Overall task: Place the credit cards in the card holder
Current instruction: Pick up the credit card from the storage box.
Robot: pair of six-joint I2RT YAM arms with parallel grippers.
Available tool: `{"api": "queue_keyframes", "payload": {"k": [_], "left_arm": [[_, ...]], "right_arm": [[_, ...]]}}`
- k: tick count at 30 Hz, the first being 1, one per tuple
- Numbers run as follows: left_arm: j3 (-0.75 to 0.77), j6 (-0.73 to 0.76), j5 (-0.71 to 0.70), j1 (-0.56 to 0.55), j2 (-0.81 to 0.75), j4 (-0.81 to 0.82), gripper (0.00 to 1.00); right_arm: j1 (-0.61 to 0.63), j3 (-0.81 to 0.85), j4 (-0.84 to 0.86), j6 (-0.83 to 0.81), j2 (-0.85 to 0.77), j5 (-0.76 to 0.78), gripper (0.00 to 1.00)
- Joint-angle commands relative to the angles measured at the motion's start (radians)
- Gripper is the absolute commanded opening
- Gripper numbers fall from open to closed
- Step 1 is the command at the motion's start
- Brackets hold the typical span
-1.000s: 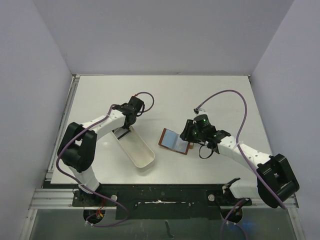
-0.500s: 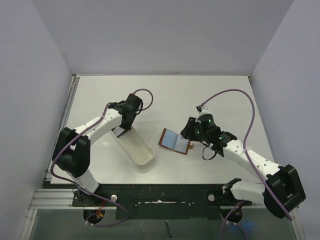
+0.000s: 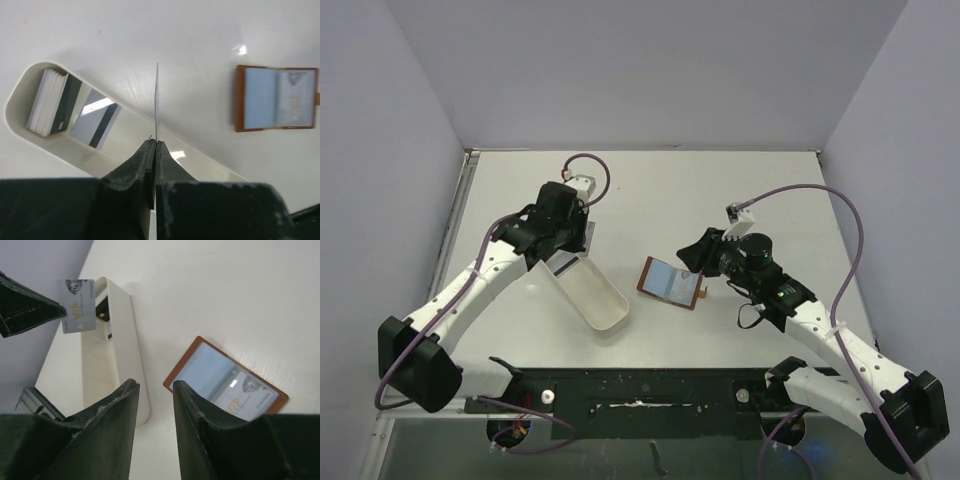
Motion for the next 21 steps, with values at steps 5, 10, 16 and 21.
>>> {"api": "queue_keyframes", "payload": {"k": [5,10,16,21], "left_arm": [[-0.109,-0.155,0.404,0.005,-0.15,0.359,0.0],[-0.164,-0.265,0.656,0.004,-0.147,0.523,0.0],[-0.275,-0.434,0.838,0.004,-0.14,0.792,0.0],[-0.328,-0.557,0.965,0.001,-0.098,0.968,0.0]], "right_arm": [[-0.001,-0.001,0.207,0.02,-0.07,-0.132,0.38],[-0.001,0.006,0.293,0.06,-0.05,-0.238,0.39],[-0.002,-0.001,0.374,0.111,-0.014,-0.288,0.43],[-0.002,0.004,0.391,0.126,0.017,-0.302,0.44]]}}
